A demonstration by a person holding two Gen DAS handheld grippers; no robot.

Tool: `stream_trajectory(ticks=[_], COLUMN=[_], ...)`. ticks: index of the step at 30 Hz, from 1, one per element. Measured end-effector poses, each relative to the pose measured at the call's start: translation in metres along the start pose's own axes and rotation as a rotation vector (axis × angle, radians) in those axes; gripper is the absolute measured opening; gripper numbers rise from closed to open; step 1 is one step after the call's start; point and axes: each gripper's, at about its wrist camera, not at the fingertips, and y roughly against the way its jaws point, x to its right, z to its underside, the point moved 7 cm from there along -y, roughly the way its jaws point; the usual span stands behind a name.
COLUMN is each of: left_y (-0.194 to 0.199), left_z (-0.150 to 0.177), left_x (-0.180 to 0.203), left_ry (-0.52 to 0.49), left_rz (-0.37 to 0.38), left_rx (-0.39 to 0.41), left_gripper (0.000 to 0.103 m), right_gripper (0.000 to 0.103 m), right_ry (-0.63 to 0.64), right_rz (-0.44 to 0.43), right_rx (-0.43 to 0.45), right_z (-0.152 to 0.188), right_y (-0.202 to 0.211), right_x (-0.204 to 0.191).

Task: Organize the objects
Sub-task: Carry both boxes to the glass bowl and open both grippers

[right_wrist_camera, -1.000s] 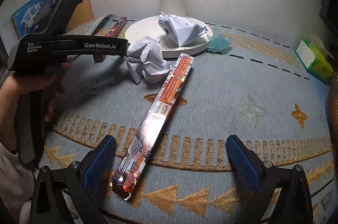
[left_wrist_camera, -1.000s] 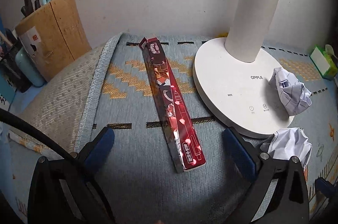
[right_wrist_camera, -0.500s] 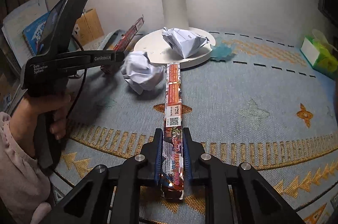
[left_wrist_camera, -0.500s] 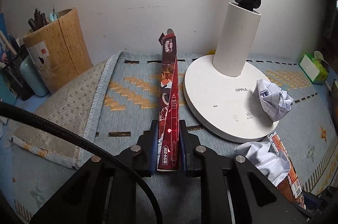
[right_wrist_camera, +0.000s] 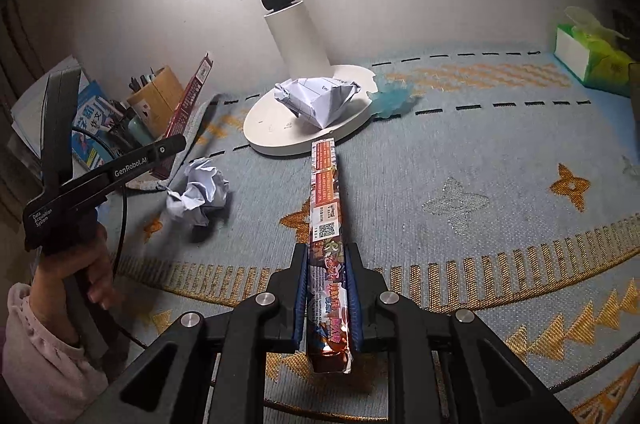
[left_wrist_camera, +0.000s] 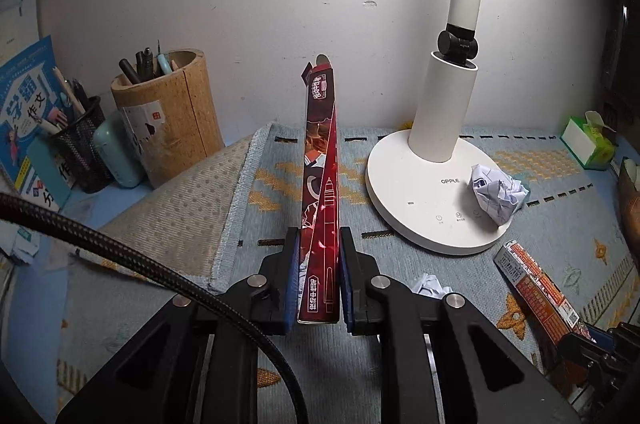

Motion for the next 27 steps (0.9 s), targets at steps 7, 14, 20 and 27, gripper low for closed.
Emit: stream_trajectory(ticks=[7,14,20,27], left_y=[0.018,0.027,0.042,0.065], left_z=[-0.016,-0.015,-0.017,-0.020], left_x=[0.004,0.003,0.012,0.028], left_ry=[-0.015,-0.013,-0.017,-0.014], left_rz=[-0.009,0.004,0.020,0.051], left_rx=[0.035,0.059,0.080,0.102], left_gripper=[0.014,0.014,0.014,0.014], right_gripper=[0.017,0.017,0.017,0.017], right_ry=[-0.021,-0.030,-0.042,-0.070], right_rz=[-0.018,-0.028,-0.035,-0.053], right_rx=[0.030,0.060,0.087,0.129], right_z=[0.000,-0.003,-0.003,-0.005], right_y=[0.024,0.047,0.064,0.085], right_x=[-0.005,-0.002,0.002,0.012])
